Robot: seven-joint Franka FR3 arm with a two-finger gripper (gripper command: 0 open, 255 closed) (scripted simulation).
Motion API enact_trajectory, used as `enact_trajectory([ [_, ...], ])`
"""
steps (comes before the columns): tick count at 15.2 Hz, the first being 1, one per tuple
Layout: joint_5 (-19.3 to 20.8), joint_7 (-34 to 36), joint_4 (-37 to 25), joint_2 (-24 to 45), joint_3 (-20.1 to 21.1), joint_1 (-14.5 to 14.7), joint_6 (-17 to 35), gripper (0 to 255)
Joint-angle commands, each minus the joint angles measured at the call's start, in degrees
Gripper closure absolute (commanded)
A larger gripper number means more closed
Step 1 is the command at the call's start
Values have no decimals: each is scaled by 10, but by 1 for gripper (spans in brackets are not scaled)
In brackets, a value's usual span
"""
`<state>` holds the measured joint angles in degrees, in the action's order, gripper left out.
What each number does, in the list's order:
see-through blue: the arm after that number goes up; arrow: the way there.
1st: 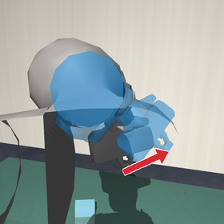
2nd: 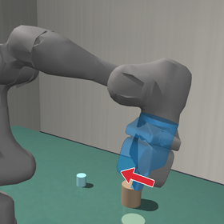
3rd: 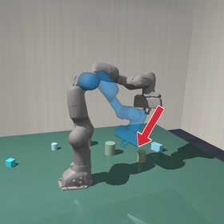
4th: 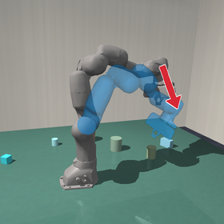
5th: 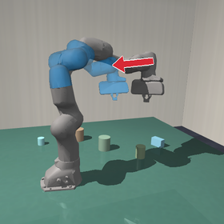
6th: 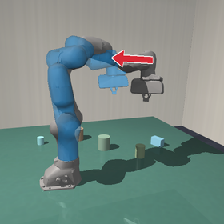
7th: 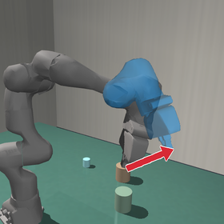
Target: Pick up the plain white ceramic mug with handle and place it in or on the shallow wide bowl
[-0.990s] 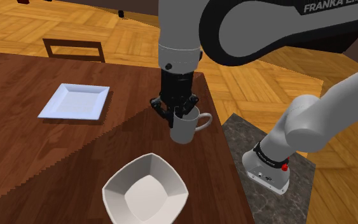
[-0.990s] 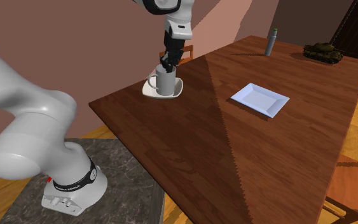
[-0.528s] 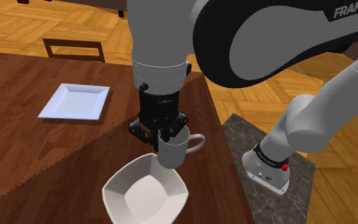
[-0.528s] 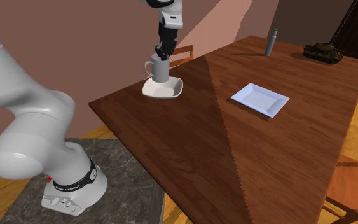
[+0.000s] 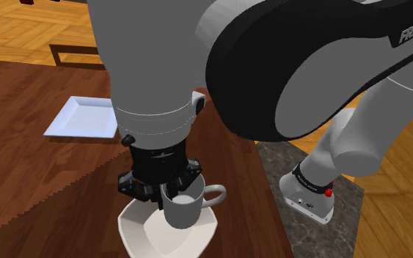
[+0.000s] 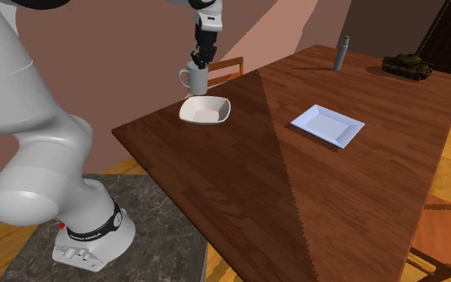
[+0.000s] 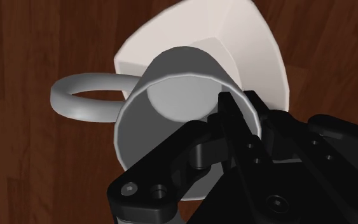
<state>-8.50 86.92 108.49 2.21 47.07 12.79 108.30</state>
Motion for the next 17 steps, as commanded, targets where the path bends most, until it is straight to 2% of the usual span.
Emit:
enact_trajectory([
  [1,5,4,9,7,2,2,15,255],
  [14,33,13,76,49,1,12,112,255],
  [17,36,15,79,53,0,13,119,255],
])
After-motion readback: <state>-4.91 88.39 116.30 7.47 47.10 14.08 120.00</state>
